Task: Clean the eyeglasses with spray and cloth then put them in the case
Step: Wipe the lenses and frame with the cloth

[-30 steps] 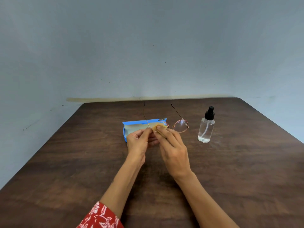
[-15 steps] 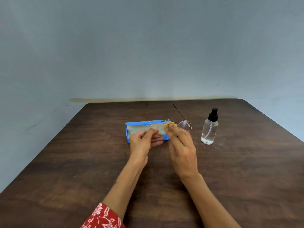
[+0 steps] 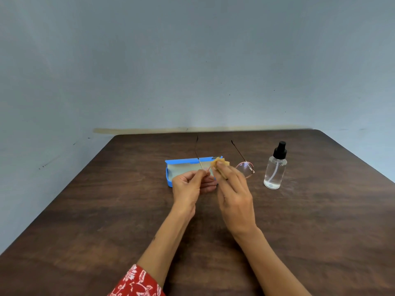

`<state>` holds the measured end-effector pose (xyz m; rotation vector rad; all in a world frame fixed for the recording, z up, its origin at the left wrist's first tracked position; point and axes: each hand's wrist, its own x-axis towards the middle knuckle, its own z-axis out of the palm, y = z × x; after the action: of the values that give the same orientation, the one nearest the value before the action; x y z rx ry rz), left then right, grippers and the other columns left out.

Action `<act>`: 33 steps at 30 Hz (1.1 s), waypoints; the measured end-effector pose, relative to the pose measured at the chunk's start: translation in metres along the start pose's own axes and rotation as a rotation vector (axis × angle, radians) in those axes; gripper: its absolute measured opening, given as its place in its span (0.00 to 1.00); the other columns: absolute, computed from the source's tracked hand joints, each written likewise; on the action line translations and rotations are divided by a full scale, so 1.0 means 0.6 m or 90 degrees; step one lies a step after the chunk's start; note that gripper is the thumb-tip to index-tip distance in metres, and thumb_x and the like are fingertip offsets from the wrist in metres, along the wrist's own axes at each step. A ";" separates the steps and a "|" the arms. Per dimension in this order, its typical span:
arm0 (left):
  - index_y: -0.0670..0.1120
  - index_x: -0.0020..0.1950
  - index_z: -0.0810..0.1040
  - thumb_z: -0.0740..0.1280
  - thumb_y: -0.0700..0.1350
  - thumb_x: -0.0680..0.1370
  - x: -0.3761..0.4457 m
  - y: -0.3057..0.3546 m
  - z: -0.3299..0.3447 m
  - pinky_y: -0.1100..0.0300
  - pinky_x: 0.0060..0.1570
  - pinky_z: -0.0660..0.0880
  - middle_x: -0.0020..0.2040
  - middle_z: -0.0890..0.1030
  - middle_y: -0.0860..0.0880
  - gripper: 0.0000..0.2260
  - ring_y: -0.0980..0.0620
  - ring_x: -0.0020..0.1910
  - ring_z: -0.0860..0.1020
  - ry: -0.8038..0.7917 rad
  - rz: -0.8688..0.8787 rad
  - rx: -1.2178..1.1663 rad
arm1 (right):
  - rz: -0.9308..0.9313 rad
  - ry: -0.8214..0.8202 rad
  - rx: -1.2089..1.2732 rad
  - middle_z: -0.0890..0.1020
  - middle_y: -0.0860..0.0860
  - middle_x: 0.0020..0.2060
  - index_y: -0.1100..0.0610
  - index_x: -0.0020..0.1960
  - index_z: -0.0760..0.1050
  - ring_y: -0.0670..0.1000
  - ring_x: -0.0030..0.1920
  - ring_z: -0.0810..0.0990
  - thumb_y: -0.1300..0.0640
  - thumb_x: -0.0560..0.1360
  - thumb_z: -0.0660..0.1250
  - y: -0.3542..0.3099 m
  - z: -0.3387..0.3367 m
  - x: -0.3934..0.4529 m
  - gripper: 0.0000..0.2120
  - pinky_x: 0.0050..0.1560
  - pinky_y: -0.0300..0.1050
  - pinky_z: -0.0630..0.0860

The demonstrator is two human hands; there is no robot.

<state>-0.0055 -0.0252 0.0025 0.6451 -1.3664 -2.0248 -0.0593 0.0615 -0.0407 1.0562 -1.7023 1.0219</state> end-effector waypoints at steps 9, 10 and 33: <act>0.36 0.38 0.79 0.66 0.35 0.76 0.002 0.000 -0.003 0.61 0.30 0.80 0.27 0.81 0.45 0.07 0.51 0.27 0.81 0.005 0.001 -0.004 | 0.022 0.007 -0.019 0.79 0.59 0.59 0.67 0.59 0.78 0.55 0.61 0.74 0.67 0.79 0.59 0.004 0.002 -0.004 0.13 0.65 0.46 0.71; 0.36 0.38 0.79 0.65 0.34 0.76 0.001 0.000 -0.003 0.63 0.28 0.79 0.26 0.81 0.46 0.07 0.53 0.26 0.80 0.004 0.003 -0.006 | 0.003 -0.011 -0.010 0.79 0.59 0.58 0.67 0.59 0.78 0.55 0.61 0.75 0.66 0.79 0.58 -0.002 0.004 -0.004 0.13 0.65 0.46 0.71; 0.37 0.37 0.79 0.66 0.34 0.75 0.005 0.004 -0.008 0.63 0.27 0.78 0.27 0.80 0.45 0.08 0.54 0.25 0.79 0.034 -0.006 -0.023 | -0.033 -0.062 0.010 0.81 0.59 0.56 0.67 0.56 0.79 0.55 0.58 0.77 0.65 0.80 0.55 -0.008 0.007 -0.011 0.15 0.62 0.47 0.73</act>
<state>-0.0037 -0.0311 0.0030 0.6856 -1.2956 -2.0202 -0.0542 0.0577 -0.0473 1.1719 -1.7380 0.9665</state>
